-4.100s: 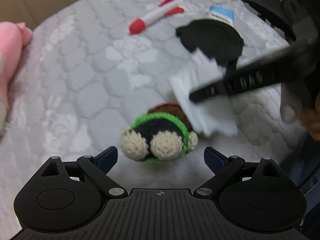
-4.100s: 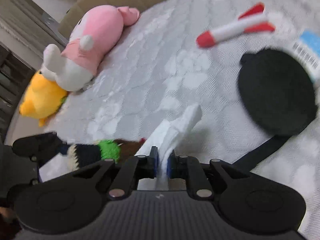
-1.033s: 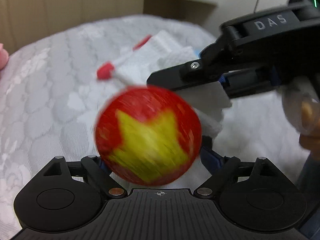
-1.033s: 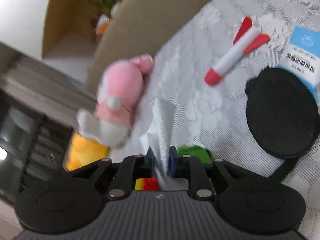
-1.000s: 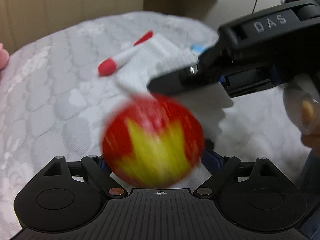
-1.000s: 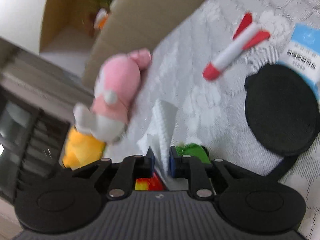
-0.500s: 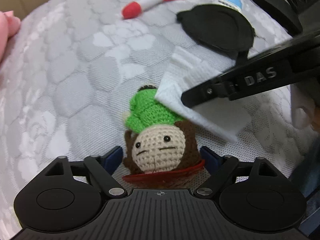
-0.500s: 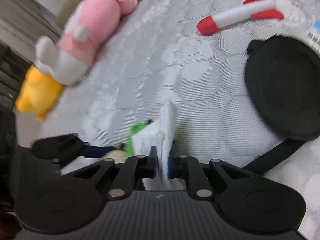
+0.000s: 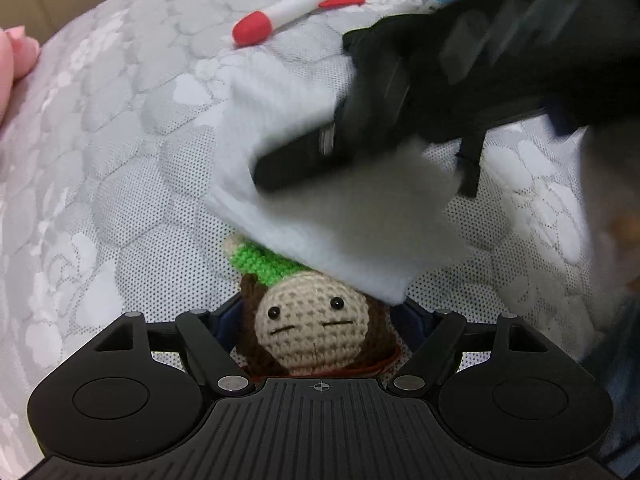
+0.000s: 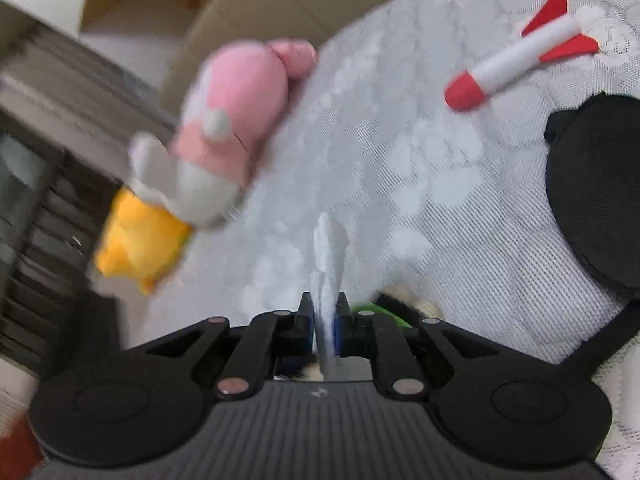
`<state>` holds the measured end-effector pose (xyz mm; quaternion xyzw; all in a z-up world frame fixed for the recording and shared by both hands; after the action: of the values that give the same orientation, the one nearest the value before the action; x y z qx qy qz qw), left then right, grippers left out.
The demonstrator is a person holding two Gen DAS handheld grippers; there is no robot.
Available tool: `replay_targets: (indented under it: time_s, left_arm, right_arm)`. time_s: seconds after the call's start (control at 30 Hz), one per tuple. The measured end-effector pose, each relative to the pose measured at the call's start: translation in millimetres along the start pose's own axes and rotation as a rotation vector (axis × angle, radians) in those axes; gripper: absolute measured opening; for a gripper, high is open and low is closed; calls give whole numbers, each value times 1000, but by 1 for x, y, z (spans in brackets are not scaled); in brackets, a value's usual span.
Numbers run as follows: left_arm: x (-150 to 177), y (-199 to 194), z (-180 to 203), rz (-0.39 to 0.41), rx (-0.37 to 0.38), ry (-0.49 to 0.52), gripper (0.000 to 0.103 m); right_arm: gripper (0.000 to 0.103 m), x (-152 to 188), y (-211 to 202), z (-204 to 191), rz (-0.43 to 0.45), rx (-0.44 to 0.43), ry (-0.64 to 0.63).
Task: Clean container
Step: 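Rub the wipe over the doll's face and green body with the right gripper while the left gripper holds it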
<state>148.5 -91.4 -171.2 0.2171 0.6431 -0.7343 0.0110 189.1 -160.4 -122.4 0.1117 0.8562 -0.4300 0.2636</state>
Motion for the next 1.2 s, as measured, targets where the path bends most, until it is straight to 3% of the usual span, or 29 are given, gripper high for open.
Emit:
replay_targets:
  time_s: [0.4, 0.6, 0.7, 0.83, 0.9, 0.97, 1.13, 1.2]
  left_arm:
    - [1, 0, 4, 12, 32, 20, 81]
    - [1, 4, 5, 14, 29, 35, 82]
    - [2, 2, 6, 11, 28, 37, 83]
    - [4, 2, 6, 6, 31, 42, 86]
    - [3, 4, 7, 3, 34, 46, 87]
    - [1, 1, 3, 4, 60, 24, 91]
    - [-21, 2, -26, -7, 140, -175, 93]
    - [-27, 11, -25, -19, 110, -150, 93]
  right_arm:
    - [12, 19, 11, 16, -122, 175, -94]
    - [12, 21, 19, 16, -140, 197, -148]
    - [12, 13, 14, 5, -74, 84, -92]
    - [12, 0, 2, -9, 26, -169, 93]
    - [13, -1, 1, -13, 36, -222, 126]
    - [14, 1, 2, -12, 21, -188, 115]
    - [14, -9, -4, 6, 36, 101, -79]
    - [14, -11, -6, 11, 47, 63, -22]
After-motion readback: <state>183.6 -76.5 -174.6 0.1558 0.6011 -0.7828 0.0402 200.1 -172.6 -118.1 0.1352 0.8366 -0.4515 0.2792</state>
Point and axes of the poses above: each gripper's, at about its wrist camera, not at the fingertips, and y roughly the way its jaws point, z to its right, x to its underside, the point moved 10 cm from there along y, roughly the way its jaws point, and after that the axes turned 15 degrees about -y, right-handed, at the moved point
